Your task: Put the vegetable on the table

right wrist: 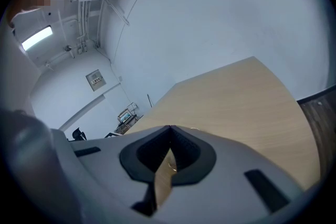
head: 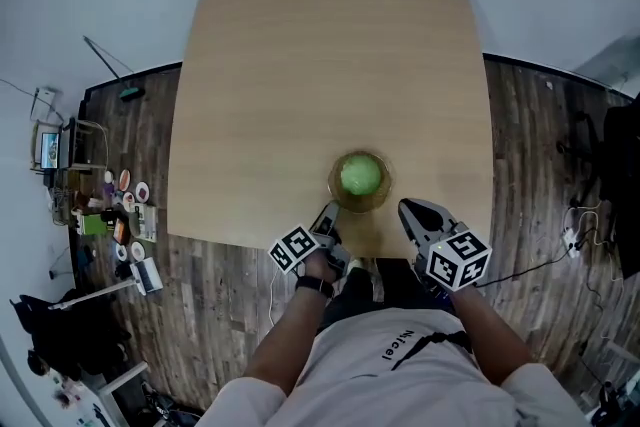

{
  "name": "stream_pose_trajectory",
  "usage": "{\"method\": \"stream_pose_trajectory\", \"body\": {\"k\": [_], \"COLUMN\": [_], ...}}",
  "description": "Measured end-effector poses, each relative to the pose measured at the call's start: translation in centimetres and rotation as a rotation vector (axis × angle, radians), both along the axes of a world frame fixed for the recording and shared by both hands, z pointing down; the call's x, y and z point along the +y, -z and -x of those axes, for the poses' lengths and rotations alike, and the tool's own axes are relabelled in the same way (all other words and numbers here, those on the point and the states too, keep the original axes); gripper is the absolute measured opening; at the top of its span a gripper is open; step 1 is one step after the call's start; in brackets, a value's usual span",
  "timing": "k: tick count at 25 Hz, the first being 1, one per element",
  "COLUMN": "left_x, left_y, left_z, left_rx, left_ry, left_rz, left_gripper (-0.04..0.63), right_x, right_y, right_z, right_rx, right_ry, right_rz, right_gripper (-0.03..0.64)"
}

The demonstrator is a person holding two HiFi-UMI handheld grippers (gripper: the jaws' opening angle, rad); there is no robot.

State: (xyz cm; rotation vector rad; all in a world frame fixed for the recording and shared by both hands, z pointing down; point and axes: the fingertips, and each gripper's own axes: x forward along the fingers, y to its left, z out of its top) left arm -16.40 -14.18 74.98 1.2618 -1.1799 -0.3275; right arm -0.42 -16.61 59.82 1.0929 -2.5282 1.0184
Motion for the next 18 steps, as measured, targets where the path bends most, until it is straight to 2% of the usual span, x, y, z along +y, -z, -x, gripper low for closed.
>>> {"method": "stream_pose_trajectory", "body": {"k": [3, 7, 12, 18], "left_x": [-0.2, -0.4, -0.7, 0.2], "left_y": [2.3, 5.9, 12.2, 20.0], "left_z": [0.5, 0.6, -0.7, -2.5], "left_rx": [-0.006, 0.023, 0.022, -0.152], "left_ry": [-0.023, -0.052, -0.159, -0.349], "left_rz": [-0.053, -0.136, -0.28, -0.507], "left_gripper": [0.107, 0.047, 0.016, 0.014], "right_x": [0.4, 1.1, 1.7, 2.5], "right_y": [0.6, 1.9, 3.0, 5.3], "right_z": [1.0, 2.1, 3.2, 4.2], "right_rx": [-0.001, 0.001, -0.012, -0.017], "right_ry": [0.002, 0.002, -0.007, -0.037], "right_rz": [-0.008, -0.027, -0.032, -0.082], "right_gripper": [0.014, 0.014, 0.014, 0.014]}}
